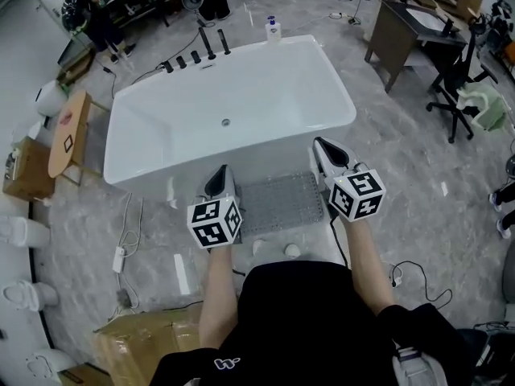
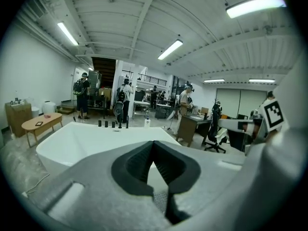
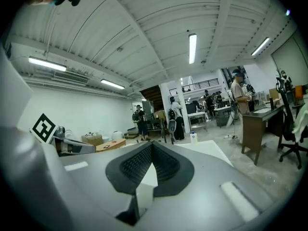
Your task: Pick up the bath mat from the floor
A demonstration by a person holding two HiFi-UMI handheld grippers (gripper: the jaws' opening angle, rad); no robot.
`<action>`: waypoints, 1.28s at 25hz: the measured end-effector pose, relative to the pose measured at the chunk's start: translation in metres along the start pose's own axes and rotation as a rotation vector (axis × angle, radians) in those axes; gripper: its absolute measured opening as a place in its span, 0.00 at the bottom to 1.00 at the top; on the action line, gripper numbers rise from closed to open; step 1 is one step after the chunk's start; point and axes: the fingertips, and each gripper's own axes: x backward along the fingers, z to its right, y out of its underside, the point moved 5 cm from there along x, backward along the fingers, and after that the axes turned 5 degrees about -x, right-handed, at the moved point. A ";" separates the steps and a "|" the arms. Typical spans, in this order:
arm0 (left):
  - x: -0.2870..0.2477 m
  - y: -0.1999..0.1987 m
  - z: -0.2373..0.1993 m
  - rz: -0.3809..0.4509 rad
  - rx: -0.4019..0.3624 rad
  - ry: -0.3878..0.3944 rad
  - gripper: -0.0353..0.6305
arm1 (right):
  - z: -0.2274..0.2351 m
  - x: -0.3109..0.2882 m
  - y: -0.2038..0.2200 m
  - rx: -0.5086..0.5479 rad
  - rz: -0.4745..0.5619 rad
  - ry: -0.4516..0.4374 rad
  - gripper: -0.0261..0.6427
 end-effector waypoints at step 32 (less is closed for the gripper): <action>-0.041 0.037 -0.120 -0.134 0.105 0.128 0.05 | -0.071 -0.096 0.054 -0.003 -0.201 0.069 0.05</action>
